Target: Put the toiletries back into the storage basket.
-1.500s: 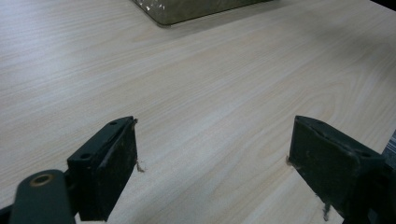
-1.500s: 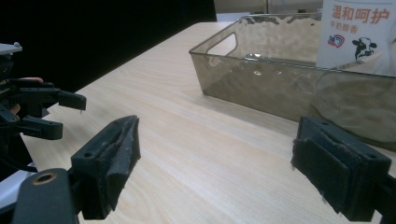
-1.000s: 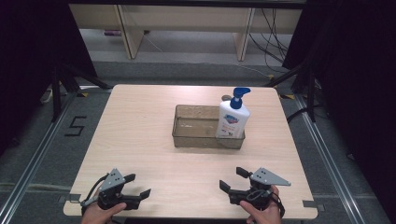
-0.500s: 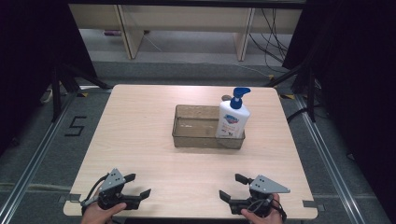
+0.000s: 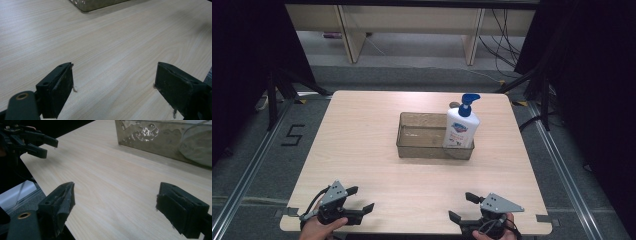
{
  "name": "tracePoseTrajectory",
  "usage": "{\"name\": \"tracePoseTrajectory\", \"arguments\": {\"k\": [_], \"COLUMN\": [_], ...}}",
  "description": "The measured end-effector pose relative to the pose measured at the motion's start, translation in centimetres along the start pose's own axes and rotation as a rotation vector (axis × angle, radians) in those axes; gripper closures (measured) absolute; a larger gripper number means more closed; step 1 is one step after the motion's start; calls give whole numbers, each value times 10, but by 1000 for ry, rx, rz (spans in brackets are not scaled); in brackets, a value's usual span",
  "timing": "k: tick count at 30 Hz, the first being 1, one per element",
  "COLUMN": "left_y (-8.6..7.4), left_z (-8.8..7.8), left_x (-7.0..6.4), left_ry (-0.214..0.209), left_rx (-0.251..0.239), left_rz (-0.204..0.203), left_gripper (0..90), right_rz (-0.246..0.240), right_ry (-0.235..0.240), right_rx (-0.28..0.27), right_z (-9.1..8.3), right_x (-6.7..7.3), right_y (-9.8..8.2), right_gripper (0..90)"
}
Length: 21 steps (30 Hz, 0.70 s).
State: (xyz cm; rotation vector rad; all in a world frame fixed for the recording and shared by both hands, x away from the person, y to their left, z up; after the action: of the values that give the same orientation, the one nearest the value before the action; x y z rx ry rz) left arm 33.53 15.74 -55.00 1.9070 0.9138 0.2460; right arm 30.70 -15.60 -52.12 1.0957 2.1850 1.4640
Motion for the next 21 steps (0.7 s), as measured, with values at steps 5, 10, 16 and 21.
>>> {"name": "tracePoseTrajectory", "arguments": {"k": [5, 10, 16, 21], "left_y": [0, 1, 1, 1], "left_z": [0, 1, 0, 0], "left_x": [0, 0, 1, 0], "left_ry": [3, 1, 10, 7], "left_rx": [-4, -12, -16, -13], "left_rz": [3, -3, -1, 1], "left_gripper": [147, 147, 147, 147], "right_rz": [2, -23, -9, 25], "right_ry": [5, -7, -2, 2], "right_rx": [8, 29, 29, 43], "right_z": [0, -3, -5, -6], "right_x": [2, 3, 4, 6], "right_y": [-3, -7, -6, -8], "right_gripper": [153, 154, 154, 154]}}
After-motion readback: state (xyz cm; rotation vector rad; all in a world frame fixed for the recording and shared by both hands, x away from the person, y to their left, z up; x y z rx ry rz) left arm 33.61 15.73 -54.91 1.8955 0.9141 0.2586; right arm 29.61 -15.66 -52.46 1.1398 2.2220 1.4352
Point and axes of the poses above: each handheld gripper's, and its own axes: z roughly forward along the jaws, y roughly out of its top, x roughly to its left, the point moved 9 cm from there along z, roughly forward along the jaws, and after that the axes turned 4 degrees about -y, right-handed, at the moved point
